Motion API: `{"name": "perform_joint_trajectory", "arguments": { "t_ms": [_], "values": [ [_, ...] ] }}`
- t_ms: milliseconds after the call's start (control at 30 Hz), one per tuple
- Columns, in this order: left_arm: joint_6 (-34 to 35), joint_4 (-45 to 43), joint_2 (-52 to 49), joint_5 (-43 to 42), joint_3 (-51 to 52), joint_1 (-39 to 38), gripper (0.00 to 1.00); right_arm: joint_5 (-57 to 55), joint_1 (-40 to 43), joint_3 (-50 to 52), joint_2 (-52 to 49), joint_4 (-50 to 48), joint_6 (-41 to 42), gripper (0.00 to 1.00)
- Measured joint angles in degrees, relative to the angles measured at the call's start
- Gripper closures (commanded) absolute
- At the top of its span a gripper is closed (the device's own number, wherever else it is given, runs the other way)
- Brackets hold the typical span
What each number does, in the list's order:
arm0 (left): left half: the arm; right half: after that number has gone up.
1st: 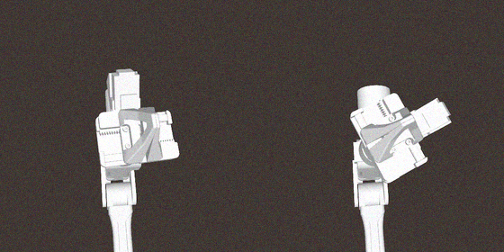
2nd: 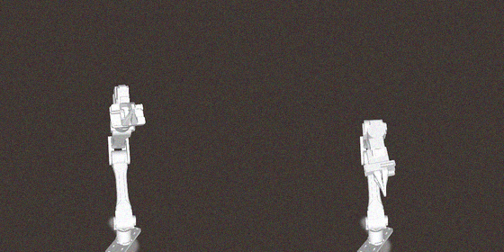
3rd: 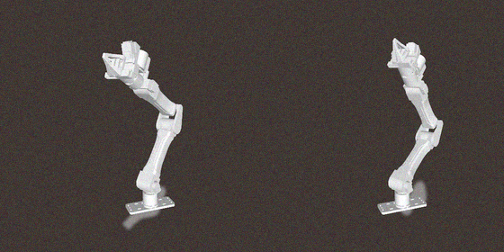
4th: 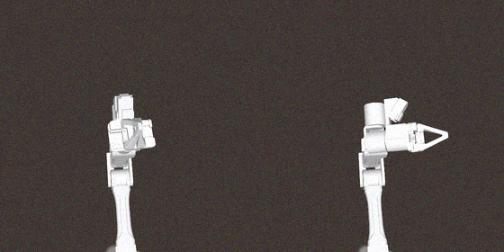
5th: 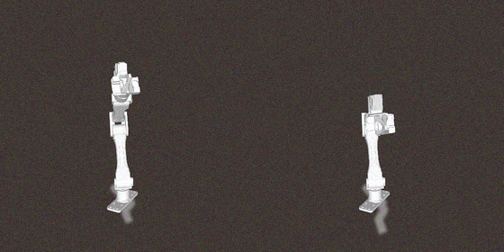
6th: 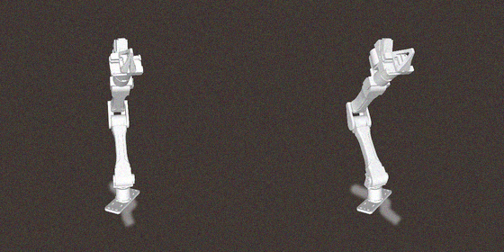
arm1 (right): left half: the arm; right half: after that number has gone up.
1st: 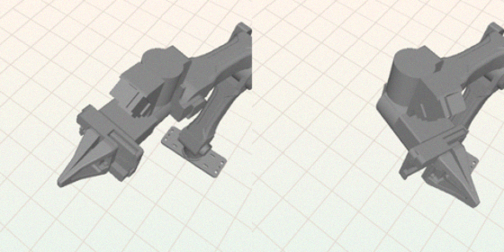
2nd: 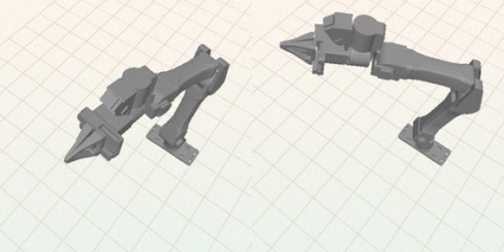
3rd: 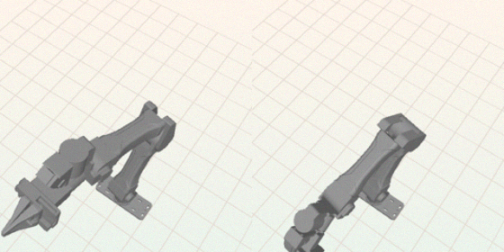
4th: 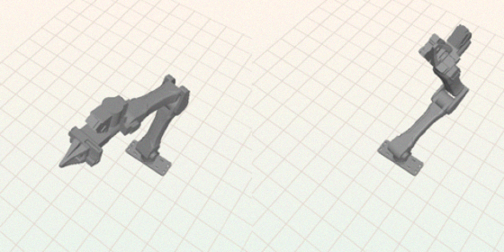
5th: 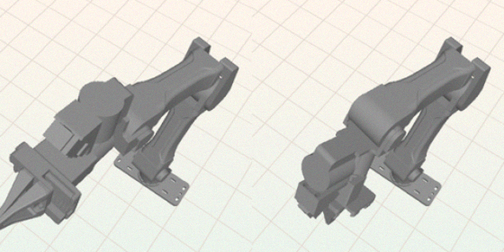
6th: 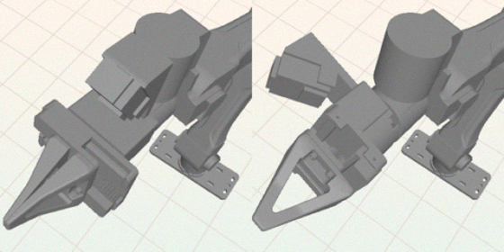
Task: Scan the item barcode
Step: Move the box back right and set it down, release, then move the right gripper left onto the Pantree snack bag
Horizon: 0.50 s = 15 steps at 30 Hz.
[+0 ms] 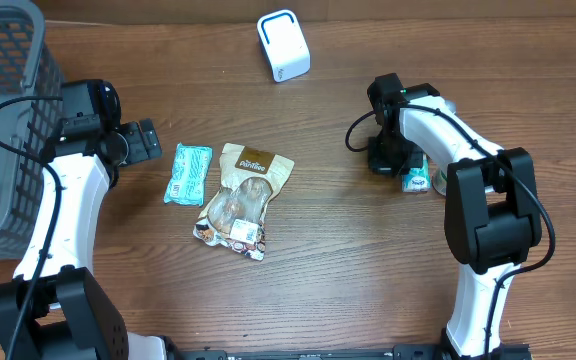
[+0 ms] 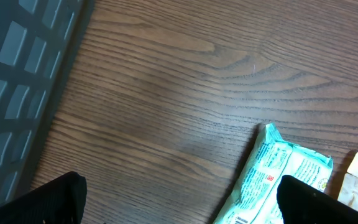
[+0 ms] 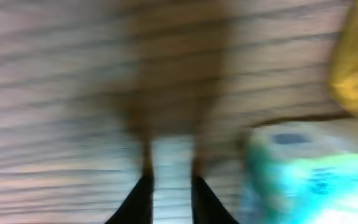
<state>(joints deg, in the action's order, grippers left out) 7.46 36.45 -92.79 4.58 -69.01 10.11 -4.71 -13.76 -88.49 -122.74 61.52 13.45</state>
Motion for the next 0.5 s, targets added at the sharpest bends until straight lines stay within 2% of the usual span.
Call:
{"name": "perform_joint_trajectory", "arguments": {
  "t_ms": [67, 133, 333, 467, 500],
  "values": [
    [0.0, 0.0, 0.0, 0.02, 0.0, 0.0, 0.0, 3.98, -0.57, 0.0, 0.02, -1.31, -0.26, 0.63],
    [0.0, 0.0, 0.0, 0.02, 0.0, 0.0, 0.0, 8.52, -1.86, 0.0, 0.0, -2.73, -0.07, 0.59],
    [-0.02, -0.02, 0.0, 0.0, 0.0, 0.0, 0.0, 15.37, -8.02, -0.02, 0.0, -6.86, 0.07, 0.38],
    [0.0, 0.0, 0.0, 0.02, 0.0, 0.0, 0.01, 17.49, -12.61, -0.07, 0.04, -11.32, -0.31, 0.05],
    [0.0, 0.0, 0.0, 0.02, -0.02, 0.0, 0.0, 17.79, -13.22, -0.28, 0.04, -12.17, 0.0, 0.0]
  ]
}}
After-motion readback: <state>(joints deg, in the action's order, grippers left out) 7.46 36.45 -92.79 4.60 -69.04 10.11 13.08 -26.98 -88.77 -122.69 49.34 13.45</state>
